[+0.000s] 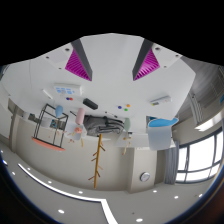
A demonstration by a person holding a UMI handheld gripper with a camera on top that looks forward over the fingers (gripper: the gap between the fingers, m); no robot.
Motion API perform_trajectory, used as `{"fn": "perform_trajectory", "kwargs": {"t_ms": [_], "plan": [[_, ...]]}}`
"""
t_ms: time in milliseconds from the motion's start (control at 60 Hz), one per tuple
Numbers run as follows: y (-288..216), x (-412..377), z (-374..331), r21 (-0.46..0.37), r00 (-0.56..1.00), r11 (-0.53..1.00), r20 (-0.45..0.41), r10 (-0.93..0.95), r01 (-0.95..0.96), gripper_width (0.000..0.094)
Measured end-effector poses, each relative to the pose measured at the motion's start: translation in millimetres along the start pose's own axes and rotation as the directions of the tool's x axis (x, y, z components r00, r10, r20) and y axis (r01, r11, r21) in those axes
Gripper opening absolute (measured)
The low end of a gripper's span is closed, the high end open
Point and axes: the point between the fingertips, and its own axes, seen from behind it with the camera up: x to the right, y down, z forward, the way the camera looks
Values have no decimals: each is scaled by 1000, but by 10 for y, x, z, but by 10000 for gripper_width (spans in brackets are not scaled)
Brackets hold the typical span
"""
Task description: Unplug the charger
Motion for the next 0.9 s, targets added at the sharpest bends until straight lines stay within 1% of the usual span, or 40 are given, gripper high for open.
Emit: {"fn": "perform_trajectory", "kwargs": {"t_ms": [50, 83, 167, 183, 233, 317, 383, 483, 567, 667, 767, 900], "plan": [[40, 138, 21, -11, 999, 1000, -32, 15, -15, 851], [123, 390, 200, -10, 999, 1000, -48, 22, -23, 852], [245, 862, 397, -20, 994, 999, -107, 37, -40, 854], [229, 786, 281, -24, 991, 999, -124, 43, -46, 854], [253, 1145, 337, -34, 988, 998, -146, 52, -58, 851], [348, 1530, 462, -35, 977, 996, -202, 68, -76, 855], [385, 1894, 458, -42, 971, 995, -228, 78, -90, 852], [461, 2317, 629, -45, 960, 993, -264, 93, -109, 854], [478, 2612, 798, -44, 956, 992, -274, 104, -121, 854], [512, 2831, 1093, -45, 957, 990, -265, 115, -132, 852], [498, 3009, 1431, -33, 964, 990, -236, 124, -136, 855], [423, 3158, 1916, 16, 972, 990, -186, 141, -141, 857]]}}
